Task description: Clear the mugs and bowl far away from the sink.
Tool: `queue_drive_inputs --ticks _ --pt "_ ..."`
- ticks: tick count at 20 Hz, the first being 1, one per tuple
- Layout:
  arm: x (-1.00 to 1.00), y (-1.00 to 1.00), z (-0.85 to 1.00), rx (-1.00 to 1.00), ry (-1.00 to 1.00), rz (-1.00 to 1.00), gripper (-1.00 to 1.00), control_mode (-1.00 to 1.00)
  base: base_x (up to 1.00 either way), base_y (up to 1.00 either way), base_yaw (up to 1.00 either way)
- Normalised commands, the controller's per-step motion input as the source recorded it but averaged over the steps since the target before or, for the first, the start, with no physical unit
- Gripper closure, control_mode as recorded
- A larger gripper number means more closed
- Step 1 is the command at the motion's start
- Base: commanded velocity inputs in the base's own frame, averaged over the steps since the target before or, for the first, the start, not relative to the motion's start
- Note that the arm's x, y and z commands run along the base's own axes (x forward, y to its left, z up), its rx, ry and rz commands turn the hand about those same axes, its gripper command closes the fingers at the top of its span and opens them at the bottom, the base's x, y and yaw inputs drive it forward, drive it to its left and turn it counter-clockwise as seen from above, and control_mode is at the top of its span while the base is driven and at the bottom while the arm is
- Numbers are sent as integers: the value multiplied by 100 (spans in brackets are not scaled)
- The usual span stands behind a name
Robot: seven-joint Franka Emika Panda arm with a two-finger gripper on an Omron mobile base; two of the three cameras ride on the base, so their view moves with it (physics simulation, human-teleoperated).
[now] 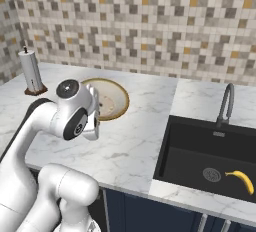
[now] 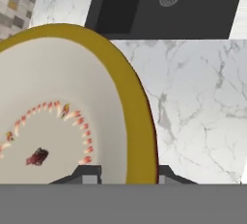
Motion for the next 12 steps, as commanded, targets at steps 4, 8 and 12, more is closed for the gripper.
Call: queue_drive_inputs --ticks 4,8,12 --pt "-60 8 35 -4 1 0 100 -100 0 0 0" --pt "-46 2 30 -6 0 0 100 -100 0 0 0" --pt "-47 0 18 -3 0 -1 100 -100 0 0 0"
